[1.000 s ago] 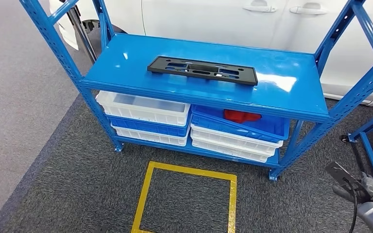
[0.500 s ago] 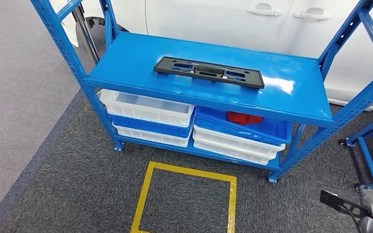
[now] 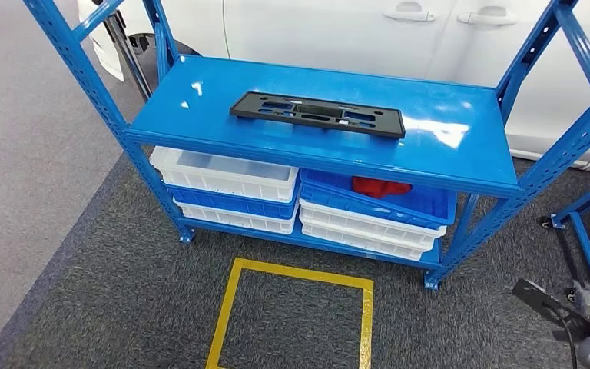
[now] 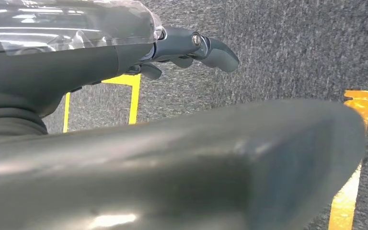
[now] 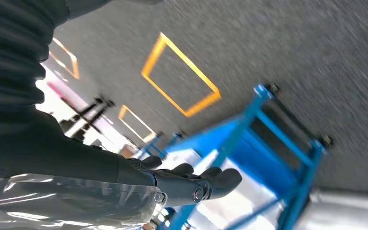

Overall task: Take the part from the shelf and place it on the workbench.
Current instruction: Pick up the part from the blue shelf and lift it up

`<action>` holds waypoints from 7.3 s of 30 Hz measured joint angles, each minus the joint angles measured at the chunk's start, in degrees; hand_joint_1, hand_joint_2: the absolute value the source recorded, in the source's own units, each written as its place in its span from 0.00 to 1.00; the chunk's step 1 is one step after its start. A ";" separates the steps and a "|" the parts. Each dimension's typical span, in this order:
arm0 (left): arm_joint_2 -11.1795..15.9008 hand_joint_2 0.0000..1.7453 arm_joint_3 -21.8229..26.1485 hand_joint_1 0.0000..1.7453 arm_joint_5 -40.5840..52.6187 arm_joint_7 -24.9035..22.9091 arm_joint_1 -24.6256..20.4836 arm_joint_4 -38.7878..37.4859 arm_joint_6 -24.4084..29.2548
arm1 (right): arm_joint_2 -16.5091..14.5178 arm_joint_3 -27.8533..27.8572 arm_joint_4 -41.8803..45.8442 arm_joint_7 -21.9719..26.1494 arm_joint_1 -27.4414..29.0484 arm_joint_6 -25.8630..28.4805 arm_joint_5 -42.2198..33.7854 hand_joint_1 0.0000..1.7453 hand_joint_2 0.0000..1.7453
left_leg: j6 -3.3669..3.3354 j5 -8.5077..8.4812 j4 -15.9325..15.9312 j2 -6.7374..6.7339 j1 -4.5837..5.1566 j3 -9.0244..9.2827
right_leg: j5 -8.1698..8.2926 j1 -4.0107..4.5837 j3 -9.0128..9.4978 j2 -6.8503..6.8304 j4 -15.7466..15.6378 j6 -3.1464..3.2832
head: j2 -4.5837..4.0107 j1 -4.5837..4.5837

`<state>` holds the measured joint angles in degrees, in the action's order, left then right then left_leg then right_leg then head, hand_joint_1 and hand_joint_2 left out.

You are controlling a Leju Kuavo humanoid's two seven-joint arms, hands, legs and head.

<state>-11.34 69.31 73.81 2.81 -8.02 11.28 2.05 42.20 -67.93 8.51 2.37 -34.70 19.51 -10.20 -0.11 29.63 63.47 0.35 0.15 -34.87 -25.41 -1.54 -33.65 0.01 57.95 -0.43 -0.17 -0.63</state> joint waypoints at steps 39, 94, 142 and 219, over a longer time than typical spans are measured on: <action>0.21 0.00 0.21 0.00 -1.05 1.58 0.55 -0.02 0.14 | 5.10 3.29 4.07 13.17 -14.64 0.42 12.11 0.00 1.00 | -1.52 -3.51 -1.15 0.01 0.12 -0.56 | -0.11 0.89 -0.46 0.14 0.66 0.12 | -0.01 0.17; -0.81 0.00 -1.16 0.00 1.32 -0.04 -0.16 -0.26 0.40 | -34.80 8.57 3.63 14.04 17.64 -14.96 19.85 0.00 1.00 | 1.18 3.54 7.32 -0.25 -0.39 -2.96 | -0.12 0.43 0.67 0.02 -0.41 1.17 | -0.01 0.19; -0.49 0.00 -1.22 0.00 0.20 2.92 0.49 -0.28 -0.74 | -26.28 44.59 82.34 14.61 31.32 3.51 78.57 0.00 1.00 | -2.06 -3.76 -5.41 -0.27 -0.43 2.26 | -8.74 0.78 -6.68 0.11 17.30 -1.52 | 0.00 0.19; -0.37 0.00 -1.19 0.00 0.15 4.64 0.18 -0.31 -1.64 | -23.95 47.65 80.30 9.10 25.23 3.16 89.45 0.00 0.00 | 0.11 -1.68 -6.10 0.01 -0.52 4.53 | 1.03 1.34 -1.62 0.28 0.24 0.06 | 0.00 0.21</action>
<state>-11.72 68.13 73.96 7.45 -7.85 10.97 0.42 18.25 -20.28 88.80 11.47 -9.48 22.67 79.25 0.00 27.95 57.37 0.36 -0.37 -30.34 -24.38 -0.19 -35.27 0.29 58.19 -0.37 -0.17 -0.42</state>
